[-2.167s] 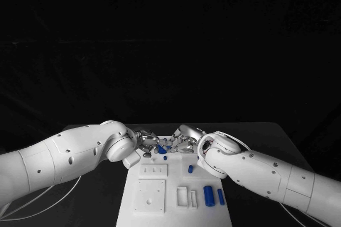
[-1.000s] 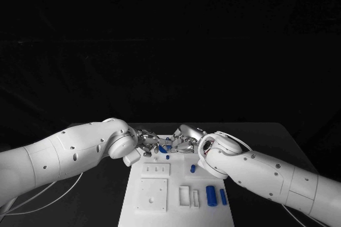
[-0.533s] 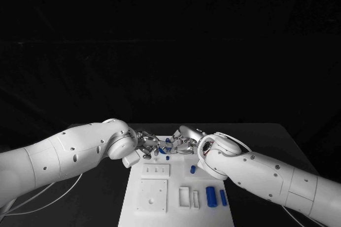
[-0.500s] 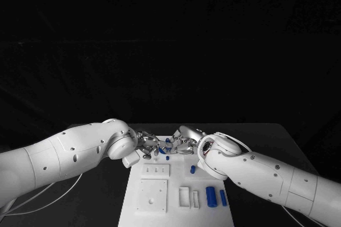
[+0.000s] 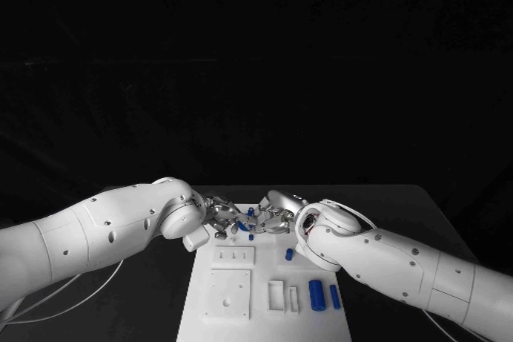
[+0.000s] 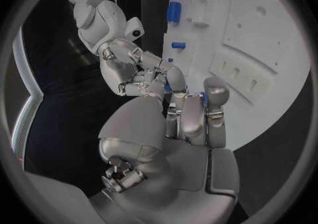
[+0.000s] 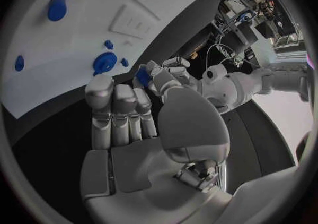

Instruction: Assemble the parts on the task board

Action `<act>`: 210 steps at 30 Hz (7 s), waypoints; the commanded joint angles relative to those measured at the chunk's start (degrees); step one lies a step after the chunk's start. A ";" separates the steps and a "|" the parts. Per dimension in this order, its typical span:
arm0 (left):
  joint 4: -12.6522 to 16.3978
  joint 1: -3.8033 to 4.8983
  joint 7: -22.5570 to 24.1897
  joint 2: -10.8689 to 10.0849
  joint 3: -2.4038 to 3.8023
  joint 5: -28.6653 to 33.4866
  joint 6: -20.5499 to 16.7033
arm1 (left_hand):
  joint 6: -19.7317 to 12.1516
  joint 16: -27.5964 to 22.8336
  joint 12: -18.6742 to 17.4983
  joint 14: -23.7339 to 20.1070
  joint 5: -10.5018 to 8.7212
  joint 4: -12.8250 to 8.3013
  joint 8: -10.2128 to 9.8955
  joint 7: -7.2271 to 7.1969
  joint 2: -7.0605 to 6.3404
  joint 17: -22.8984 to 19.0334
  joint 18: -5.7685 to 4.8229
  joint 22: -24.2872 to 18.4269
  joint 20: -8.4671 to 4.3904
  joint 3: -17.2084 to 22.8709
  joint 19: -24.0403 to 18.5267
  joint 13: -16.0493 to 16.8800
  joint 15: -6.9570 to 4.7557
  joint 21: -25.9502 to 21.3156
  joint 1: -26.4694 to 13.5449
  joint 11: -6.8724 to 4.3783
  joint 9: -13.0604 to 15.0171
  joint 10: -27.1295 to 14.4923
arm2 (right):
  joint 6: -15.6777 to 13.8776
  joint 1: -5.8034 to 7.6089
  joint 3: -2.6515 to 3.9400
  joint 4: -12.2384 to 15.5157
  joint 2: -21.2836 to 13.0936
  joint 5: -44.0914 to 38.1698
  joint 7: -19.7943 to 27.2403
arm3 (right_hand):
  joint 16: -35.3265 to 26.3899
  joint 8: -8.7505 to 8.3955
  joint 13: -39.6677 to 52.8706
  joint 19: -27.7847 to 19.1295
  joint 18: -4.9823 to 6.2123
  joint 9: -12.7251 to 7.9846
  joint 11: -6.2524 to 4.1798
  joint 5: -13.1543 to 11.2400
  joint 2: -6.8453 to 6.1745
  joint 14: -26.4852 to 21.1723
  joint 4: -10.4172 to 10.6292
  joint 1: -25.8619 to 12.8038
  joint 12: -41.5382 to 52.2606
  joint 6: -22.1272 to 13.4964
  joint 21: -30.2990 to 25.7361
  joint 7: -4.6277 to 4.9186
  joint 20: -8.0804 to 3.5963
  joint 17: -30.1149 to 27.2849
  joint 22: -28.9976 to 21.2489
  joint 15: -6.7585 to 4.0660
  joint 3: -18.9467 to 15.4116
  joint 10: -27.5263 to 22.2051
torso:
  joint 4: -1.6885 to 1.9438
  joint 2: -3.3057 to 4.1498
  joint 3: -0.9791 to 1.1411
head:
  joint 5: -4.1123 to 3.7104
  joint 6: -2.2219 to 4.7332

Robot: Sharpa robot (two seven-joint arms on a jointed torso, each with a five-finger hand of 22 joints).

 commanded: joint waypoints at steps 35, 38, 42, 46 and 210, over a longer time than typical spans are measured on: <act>1.54 0.06 3.01 -0.94 -0.11 0.80 -0.67 | 5.42 -0.11 -1.64 0.32 1.59 -3.00 0.71 -3.16 -1.38 1.49 -0.95 3.43 -0.75 11.81 0.93 -0.36 -1.23 -4.61 -2.37 -1.61 29.38 1.60 | -1.31 -0.14 0.13 -0.18 -0.09 -0.41 -0.03 | -0.19 0.21 -0.13 3.26 0.12 0.08 -0.15 0.00 0.08 -0.01 0.26 0.52 -0.30 -0.26 -0.38 0.01 0.07 -0.14 0.17 -0.10 0.23 0.19 | 0.05 0.02 0.10 | -0.42 -0.32; 1.72 0.06 3.07 -1.09 -0.12 0.85 -1.31 | 5.36 0.09 -1.61 0.41 1.84 -2.61 0.53 -3.35 -1.73 1.97 -0.95 3.46 -0.75 12.60 0.94 -0.35 -1.17 -4.61 -2.55 -1.57 32.67 1.80 | -1.67 -0.21 0.13 -0.21 -0.12 -0.42 -0.09 | -0.26 0.21 -0.18 3.25 0.13 0.08 -0.15 -0.03 0.10 -0.01 0.21 0.53 -0.36 -0.27 -0.45 0.01 0.07 -0.20 0.12 -0.09 0.39 0.15 | -0.01 -0.05 0.15 | -0.36 -0.41; 1.82 0.04 3.03 -1.20 -0.12 0.85 -1.93 | 5.90 0.51 -1.75 0.49 2.00 -2.35 0.50 -3.54 -2.03 2.76 -0.92 3.54 -0.64 12.64 0.98 -0.47 -1.12 -4.29 -2.59 -1.67 33.81 2.21 | -1.99 -0.26 0.13 -0.33 -0.21 -0.42 -0.12 | -0.24 0.21 -0.19 3.25 0.14 0.08 -0.15 -0.02 0.09 0.00 0.13 0.60 -0.38 -0.25 -0.51 0.03 0.07 -0.17 0.09 -0.10 0.49 0.12 | 0.02 -0.03 0.03 | -0.33 -0.45; 1.91 0.04 2.61 -1.30 -0.12 0.72 -2.61 | 6.61 0.61 -1.97 0.50 4.34 -2.52 0.53 -3.69 -2.72 3.18 -0.92 3.48 -0.52 12.67 0.89 -0.65 -1.05 -4.38 -2.61 -1.45 34.77 2.77 | -2.22 -0.29 0.13 -0.47 -0.37 -0.42 -0.32 | -0.50 0.17 -0.32 3.22 0.13 0.03 -0.03 0.21 -0.14 -0.04 0.22 0.18 -0.55 -1.04 -0.69 0.24 0.13 -0.38 -0.02 -0.01 0.64 -0.02 | 0.03 -0.01 0.10 | -0.44 -0.38; 1.63 -4.97 -4.93 0.22 -4.38 -25.26 -5.83 | 11.83 2.78 -1.50 0.80 11.87 -5.95 0.50 -5.29 -3.28 2.03 1.38 2.91 2.66 16.96 0.57 -5.28 -0.45 -6.74 -9.44 -1.87 45.91 6.40 | -11.73 3.08 5.64 -7.39 -10.45 27.93 15.86 | -30.48 0.17 -40.76 1.94 0.36 -0.14 0.49 19.17 -2.25 0.80 1.11 -1.75 -34.19 -8.38 -31.56 2.18 1.27 -10.54 -38.40 1.05 -7.23 -1.72 | 0.27 0.13 0.28 | 0.09 -5.68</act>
